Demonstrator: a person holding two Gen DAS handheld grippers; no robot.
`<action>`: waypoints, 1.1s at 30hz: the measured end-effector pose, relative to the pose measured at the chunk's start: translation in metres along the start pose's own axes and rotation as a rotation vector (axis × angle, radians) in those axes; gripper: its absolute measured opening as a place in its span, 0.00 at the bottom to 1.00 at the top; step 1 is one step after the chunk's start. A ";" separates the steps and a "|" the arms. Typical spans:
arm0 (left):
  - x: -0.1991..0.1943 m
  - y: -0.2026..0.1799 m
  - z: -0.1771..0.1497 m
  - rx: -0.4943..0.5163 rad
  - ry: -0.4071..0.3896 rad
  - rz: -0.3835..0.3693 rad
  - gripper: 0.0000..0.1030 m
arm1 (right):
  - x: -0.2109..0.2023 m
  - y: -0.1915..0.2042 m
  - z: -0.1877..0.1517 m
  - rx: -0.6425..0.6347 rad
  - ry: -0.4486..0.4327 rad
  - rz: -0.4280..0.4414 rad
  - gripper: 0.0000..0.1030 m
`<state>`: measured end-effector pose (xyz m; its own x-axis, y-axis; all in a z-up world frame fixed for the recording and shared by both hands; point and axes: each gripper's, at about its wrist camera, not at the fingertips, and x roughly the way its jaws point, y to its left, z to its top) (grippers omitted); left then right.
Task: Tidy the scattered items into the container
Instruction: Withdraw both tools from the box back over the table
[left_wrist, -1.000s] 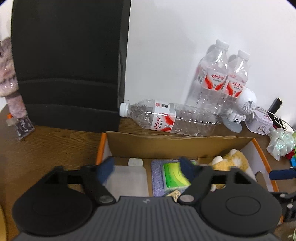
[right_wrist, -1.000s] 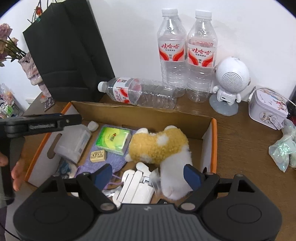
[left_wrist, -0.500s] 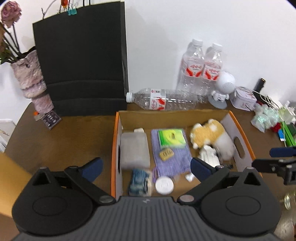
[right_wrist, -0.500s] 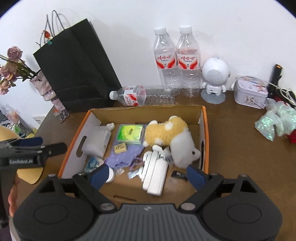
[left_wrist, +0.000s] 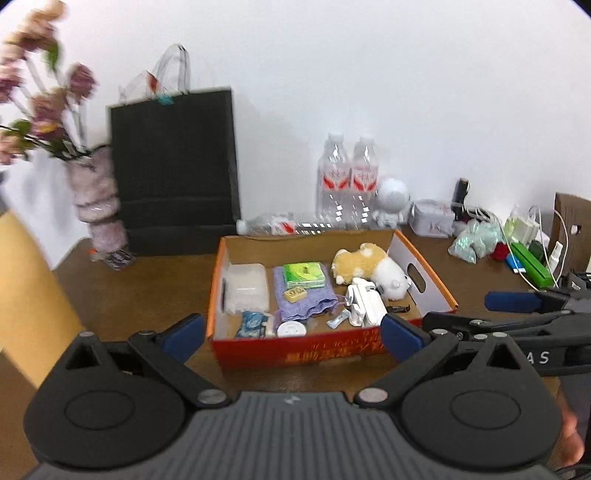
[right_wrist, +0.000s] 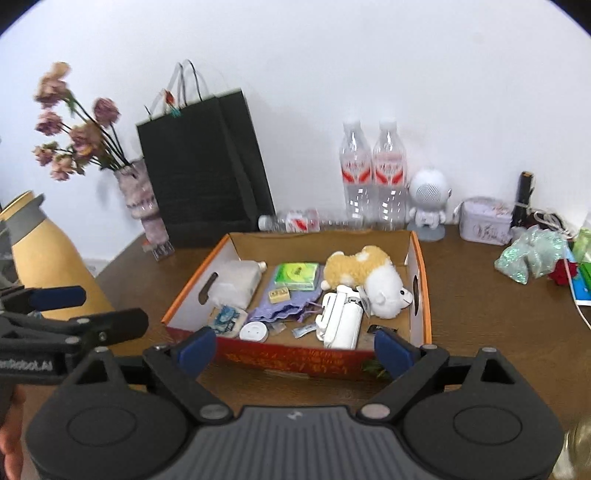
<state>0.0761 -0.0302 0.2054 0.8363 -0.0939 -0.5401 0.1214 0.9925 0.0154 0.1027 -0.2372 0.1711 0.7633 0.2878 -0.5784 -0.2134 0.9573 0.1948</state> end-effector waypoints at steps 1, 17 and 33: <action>-0.013 -0.002 -0.014 -0.001 -0.039 0.012 1.00 | -0.007 0.002 -0.012 0.004 -0.034 -0.001 0.90; -0.020 -0.001 -0.189 -0.024 -0.012 0.057 1.00 | -0.044 0.019 -0.193 -0.080 -0.094 -0.080 0.98; 0.019 0.004 -0.198 -0.045 0.128 0.029 1.00 | -0.005 0.021 -0.208 -0.078 0.057 -0.164 1.00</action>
<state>-0.0138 -0.0127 0.0287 0.7639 -0.0569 -0.6428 0.0714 0.9974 -0.0035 -0.0325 -0.2137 0.0132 0.7567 0.1268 -0.6414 -0.1376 0.9899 0.0334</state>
